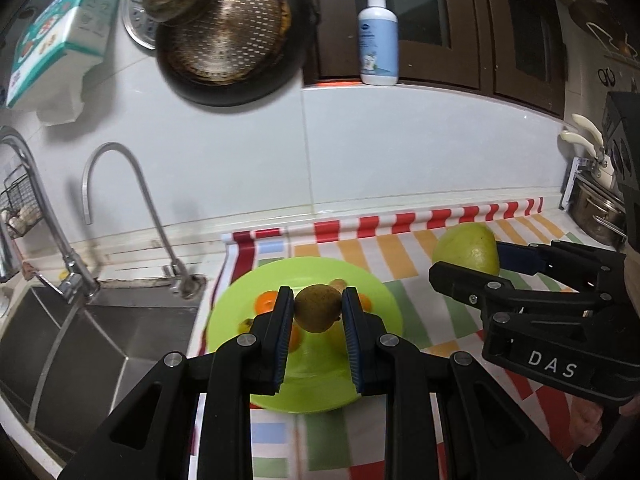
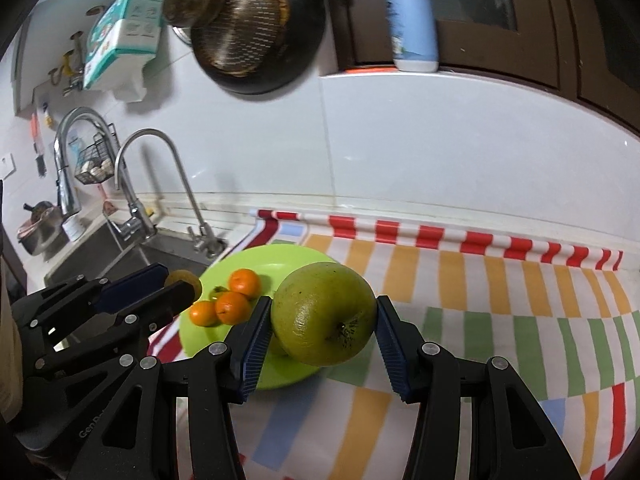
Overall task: Organize fruits
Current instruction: 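Carry the green apple in the right tool and the brown fruit in the left tool over the plate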
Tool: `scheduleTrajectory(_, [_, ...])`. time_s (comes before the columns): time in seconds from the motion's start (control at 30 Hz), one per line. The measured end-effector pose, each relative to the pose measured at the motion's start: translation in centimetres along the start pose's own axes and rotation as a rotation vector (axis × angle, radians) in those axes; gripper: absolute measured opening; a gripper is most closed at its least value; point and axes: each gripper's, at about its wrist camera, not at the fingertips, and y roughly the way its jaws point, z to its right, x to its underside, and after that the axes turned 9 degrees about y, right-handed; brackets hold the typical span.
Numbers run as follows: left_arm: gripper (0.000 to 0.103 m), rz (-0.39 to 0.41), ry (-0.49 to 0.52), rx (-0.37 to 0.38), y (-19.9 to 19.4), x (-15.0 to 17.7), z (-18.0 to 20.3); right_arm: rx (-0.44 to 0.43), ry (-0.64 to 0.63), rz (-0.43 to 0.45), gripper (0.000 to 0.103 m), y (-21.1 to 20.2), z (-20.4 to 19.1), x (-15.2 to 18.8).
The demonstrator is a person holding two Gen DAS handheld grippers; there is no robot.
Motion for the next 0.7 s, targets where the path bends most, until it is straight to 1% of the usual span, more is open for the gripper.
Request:
scheduleTrajectory(0.2, [0.025, 0.001, -0.018, -0.027, -0.5, 0.6, -2.5, -0.023, -0.027, 0.01, 0.052, 0.5, -2.5, -0.3])
scheduleTrajectory(0.43, [0.025, -0.006, -0.034, -0.052, 0.2, 1.2, -4.6, -0.045, -0.044, -0.002, 0.052, 2.3, -4.1, -0.9])
scheduleTrajectory(0.7, [0.025, -0.05, -0.05, -0.064, 3.5, 1.6, -6.5, -0.064, -0.08, -0.057, 0.052, 6.0, -5.2, -1.4])
